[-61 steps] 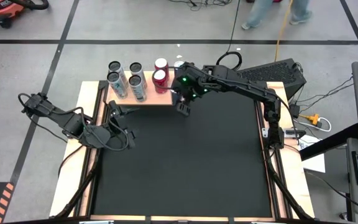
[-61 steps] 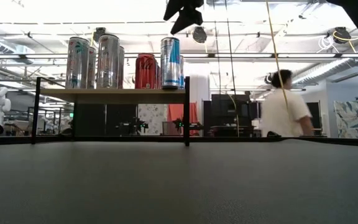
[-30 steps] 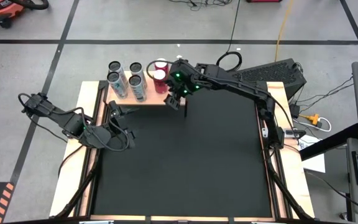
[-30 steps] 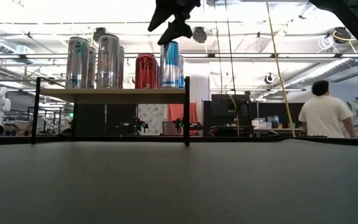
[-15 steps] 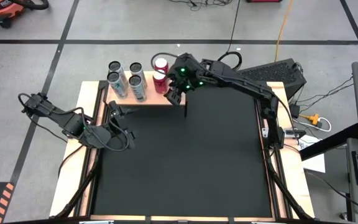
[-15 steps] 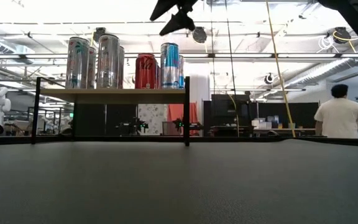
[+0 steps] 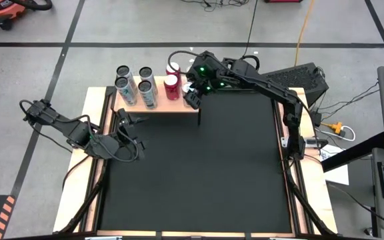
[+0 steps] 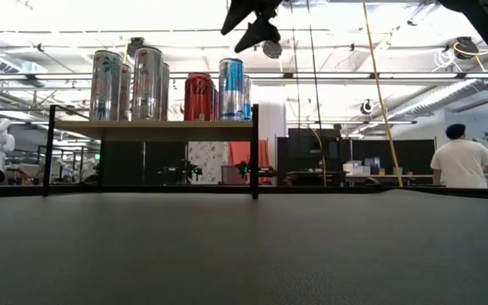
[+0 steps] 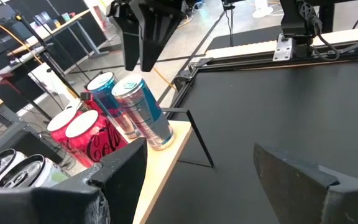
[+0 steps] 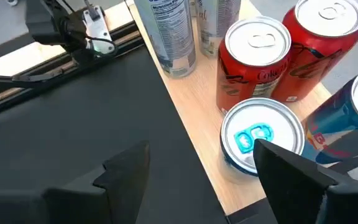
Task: Place canned beverage on shelf
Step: Put the blue soda can aligned with the blue soda can on the shelf
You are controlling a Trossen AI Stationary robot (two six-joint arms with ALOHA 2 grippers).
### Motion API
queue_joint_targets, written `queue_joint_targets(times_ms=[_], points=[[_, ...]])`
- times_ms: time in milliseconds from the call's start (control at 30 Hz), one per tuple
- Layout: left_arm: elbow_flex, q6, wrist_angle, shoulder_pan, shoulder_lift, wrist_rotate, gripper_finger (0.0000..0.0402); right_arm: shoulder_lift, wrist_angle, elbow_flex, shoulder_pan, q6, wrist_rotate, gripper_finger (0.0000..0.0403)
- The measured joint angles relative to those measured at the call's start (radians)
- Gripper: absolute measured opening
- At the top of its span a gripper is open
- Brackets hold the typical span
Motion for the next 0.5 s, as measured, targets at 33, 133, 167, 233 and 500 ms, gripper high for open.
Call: queue_joint_targets(times_ms=[33,133,167,233,500], points=[[0.000,0.000,0.000,0.000,0.000,0.000,0.0295,0.000,0.001,0.000,-0.003,0.001,-0.001,0.0270],[0.000,0.000,0.000,0.000,0.000,0.000,0.0295,0.000,-0.012,0.000,-0.011,0.001,-0.002,0.0270],[0.000,0.000,0.000,0.000,0.000,0.000,0.0295,0.000,-0.021,0.000,-0.013,0.001,-0.002,0.0270],[0.000,0.000,0.000,0.000,0.000,0.000,0.0295,0.000,-0.035,0.000,-0.017,0.001,0.000,0.0270],[0.000,-0.001,0.000,0.000,0.000,0.000,0.0295,0.000,-0.035,0.000,-0.041,0.001,0.000,0.0270]])
